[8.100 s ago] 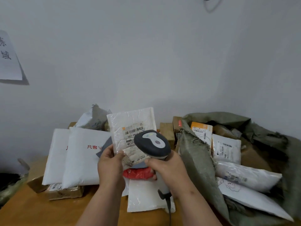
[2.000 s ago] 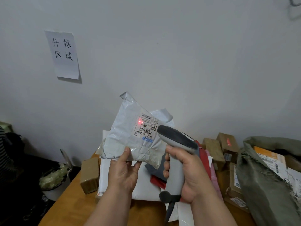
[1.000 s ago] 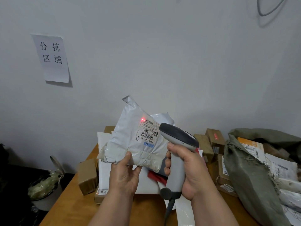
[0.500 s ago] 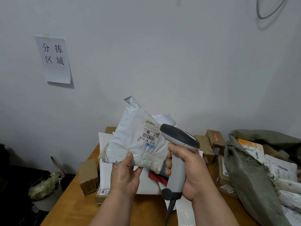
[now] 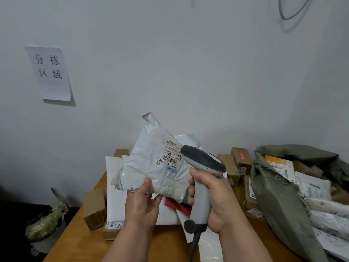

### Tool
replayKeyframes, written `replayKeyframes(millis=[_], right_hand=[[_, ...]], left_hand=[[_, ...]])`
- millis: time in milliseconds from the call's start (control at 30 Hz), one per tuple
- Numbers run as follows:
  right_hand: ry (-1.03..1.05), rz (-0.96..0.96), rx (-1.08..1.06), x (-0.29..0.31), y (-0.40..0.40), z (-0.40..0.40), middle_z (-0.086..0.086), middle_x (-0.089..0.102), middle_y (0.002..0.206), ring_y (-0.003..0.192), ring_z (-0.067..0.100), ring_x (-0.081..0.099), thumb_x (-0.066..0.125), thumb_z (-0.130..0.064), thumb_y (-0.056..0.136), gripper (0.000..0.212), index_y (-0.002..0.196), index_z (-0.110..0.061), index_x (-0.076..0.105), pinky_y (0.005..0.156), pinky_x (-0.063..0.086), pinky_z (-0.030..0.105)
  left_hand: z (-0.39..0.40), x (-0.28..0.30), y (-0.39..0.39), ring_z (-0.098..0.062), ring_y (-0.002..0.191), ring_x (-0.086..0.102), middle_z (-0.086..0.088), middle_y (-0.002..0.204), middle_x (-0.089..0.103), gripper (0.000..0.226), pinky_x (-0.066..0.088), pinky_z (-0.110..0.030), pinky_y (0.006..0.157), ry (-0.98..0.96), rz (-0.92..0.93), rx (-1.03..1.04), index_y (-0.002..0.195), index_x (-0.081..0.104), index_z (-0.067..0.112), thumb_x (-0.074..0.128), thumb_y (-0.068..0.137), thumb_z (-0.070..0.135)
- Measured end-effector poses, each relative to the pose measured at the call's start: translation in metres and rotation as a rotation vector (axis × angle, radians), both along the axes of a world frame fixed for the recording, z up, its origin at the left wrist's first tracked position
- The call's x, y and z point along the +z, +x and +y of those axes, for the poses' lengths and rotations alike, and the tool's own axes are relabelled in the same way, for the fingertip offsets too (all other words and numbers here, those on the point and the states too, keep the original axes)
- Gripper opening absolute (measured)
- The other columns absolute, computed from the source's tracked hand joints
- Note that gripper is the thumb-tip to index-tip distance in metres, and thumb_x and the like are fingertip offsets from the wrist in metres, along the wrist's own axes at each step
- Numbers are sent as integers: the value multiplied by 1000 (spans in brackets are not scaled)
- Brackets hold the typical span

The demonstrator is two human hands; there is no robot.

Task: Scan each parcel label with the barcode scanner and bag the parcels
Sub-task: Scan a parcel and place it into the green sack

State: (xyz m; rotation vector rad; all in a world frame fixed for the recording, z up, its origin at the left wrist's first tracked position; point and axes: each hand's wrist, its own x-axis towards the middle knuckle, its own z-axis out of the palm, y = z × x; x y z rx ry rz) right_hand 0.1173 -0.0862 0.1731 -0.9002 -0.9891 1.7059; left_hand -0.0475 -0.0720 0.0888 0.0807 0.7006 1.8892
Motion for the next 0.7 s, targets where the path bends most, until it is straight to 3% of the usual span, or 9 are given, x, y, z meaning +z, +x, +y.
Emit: replayKeyframes(millis=[100, 233, 367, 567, 700], right_hand=[[-1, -16, -62, -7, 18, 3, 8, 66, 69, 55, 17, 60, 79, -16, 77, 3, 75, -15, 78, 48, 50, 30], [21, -35, -150, -16, 55, 10, 9, 64, 81, 65, 18, 59, 79, -17, 79, 26, 102, -7, 70, 53, 49, 31], [5, -25, -215, -20, 100, 19, 12, 61, 73, 57, 16, 57, 78, -17, 81, 16, 89, -5, 71, 50, 47, 30], [-3, -53, -342, -23, 196, 37, 11, 63, 63, 49, 18, 58, 79, -15, 79, 17, 62, -15, 75, 48, 47, 30], [7, -81, -422, -23, 275, 53, 8, 63, 63, 51, 17, 59, 80, -15, 78, 8, 77, -10, 74, 48, 48, 32]], left_hand=[[6, 0, 17, -31, 110, 65, -6, 117, 71, 37, 60, -50, 77, 12, 77, -18, 113, 65, 31, 61, 91, 2], [18, 7, 52, -32, 110, 65, -6, 121, 69, 41, 60, -49, 76, 53, 184, -66, 121, 63, 31, 60, 92, 2], [37, 18, 101, -27, 115, 64, 0, 123, 70, 39, 57, -51, 87, 77, 335, -97, 120, 64, 32, 64, 91, 6], [73, 28, 210, -14, 97, 73, 5, 109, 75, 31, 61, -38, 76, 160, 546, -178, 115, 63, 25, 63, 93, 4], [99, 27, 291, -26, 102, 72, -5, 114, 73, 29, 57, -46, 88, 138, 601, -236, 117, 65, 23, 67, 92, 8]])
